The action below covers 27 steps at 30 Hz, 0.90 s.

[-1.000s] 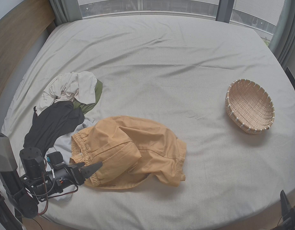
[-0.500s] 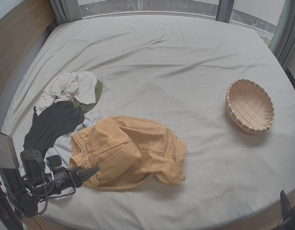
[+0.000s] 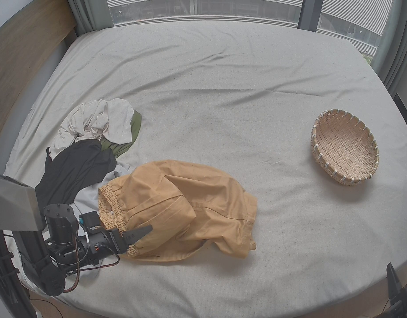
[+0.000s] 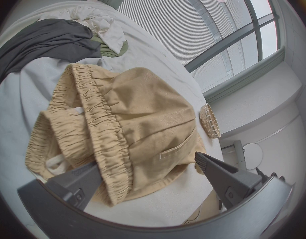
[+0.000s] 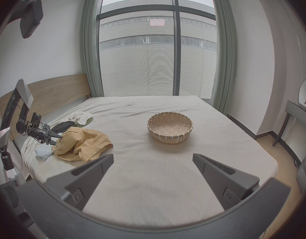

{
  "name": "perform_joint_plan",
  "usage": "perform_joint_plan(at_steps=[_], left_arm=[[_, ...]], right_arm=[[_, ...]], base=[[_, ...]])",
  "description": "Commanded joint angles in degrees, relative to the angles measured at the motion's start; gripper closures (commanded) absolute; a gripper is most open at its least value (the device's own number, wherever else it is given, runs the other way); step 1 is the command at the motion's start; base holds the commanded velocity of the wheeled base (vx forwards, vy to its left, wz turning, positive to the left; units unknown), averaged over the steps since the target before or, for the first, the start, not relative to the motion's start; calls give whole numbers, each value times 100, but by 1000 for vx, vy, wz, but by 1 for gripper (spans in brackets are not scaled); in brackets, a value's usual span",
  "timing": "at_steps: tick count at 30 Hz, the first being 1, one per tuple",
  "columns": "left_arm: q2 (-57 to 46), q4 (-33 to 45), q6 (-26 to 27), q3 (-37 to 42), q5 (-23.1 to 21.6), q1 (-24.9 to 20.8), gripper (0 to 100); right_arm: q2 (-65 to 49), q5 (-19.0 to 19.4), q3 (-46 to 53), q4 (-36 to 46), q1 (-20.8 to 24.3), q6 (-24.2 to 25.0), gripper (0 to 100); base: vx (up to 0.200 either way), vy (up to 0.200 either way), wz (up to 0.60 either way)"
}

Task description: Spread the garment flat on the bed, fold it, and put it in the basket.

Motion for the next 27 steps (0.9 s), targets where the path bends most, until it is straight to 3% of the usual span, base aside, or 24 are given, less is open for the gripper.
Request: perform_joint_plan(at_steps=[1, 9, 13, 18, 27], left_arm=[[-488, 0, -332, -335, 10, -60, 0], [-822, 0, -728, -441, 10, -95, 0], [-523, -8, -596, -511, 28, -104, 0], [-224, 0, -42, -582, 28, -113, 0], [-154, 0, 19, -687, 28, -192, 0]], right_arm=[[-93, 4, 101, -5, 0, -3, 0], [-93, 4, 101, 4, 0, -3, 0], [-93, 4, 101, 4, 0, -3, 0], [-93, 4, 101, 4, 0, -3, 0], [-93, 4, 101, 4, 0, -3, 0]], base=[[0, 0, 0], [0, 0, 0], [0, 0, 0], [0, 0, 0], [0, 0, 0]])
